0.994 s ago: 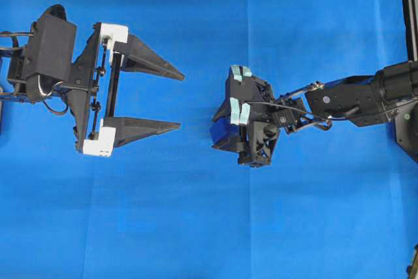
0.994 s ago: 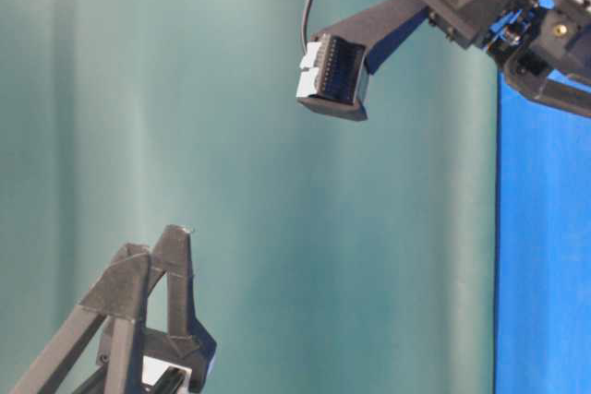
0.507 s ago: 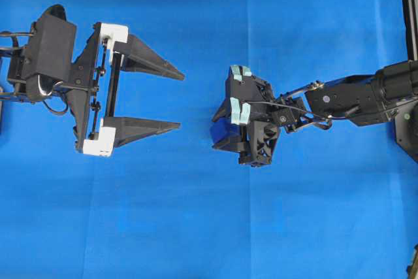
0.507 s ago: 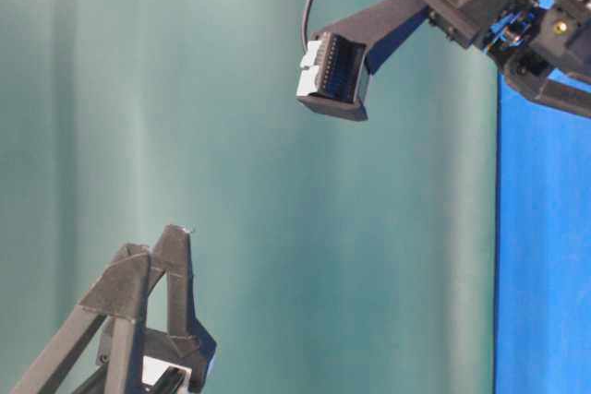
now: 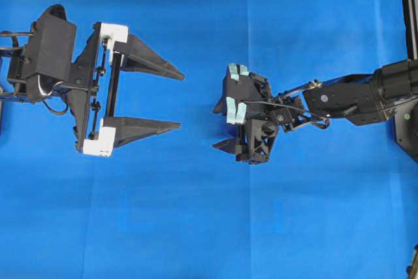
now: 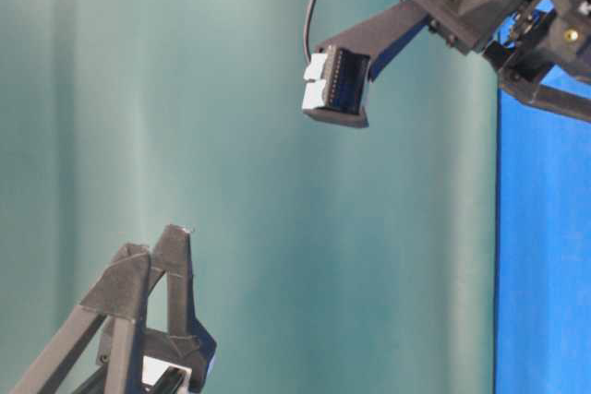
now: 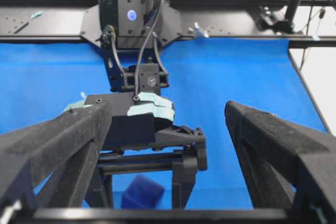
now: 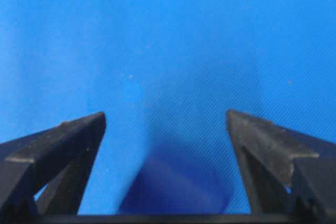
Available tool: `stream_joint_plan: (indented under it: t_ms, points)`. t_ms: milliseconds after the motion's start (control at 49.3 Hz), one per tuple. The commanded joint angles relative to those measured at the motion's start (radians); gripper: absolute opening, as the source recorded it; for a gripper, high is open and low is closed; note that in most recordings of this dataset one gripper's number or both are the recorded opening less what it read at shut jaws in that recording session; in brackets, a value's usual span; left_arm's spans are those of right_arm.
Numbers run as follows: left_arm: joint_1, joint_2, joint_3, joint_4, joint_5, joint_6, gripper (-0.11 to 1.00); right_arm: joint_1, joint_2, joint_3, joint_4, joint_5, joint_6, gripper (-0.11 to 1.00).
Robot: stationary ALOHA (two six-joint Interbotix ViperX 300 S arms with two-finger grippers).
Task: Handover the blue block to the right arm after grasping it with the left arm, then place it in the designated position.
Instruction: 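Open the right gripper and lift it away from the cube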
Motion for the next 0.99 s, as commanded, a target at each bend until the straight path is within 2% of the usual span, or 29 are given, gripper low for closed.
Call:
stream_joint_plan:
  t_ms: [0,365,974]
  points:
    - [0.002,-0.018,-0.025,0.003,-0.005,0.002,0.93,0.0,-0.017,-0.025,0.0,0.008,0.0,0.9]
    - [0.002,-0.018,-0.026,0.003,-0.005,0.003,0.93,0.008,-0.112,-0.012,0.0,0.037,0.0,0.91]
    - [0.0,-0.014,-0.029,0.003,-0.005,0.002,0.93,0.063,-0.515,-0.006,-0.014,0.387,-0.002,0.91]
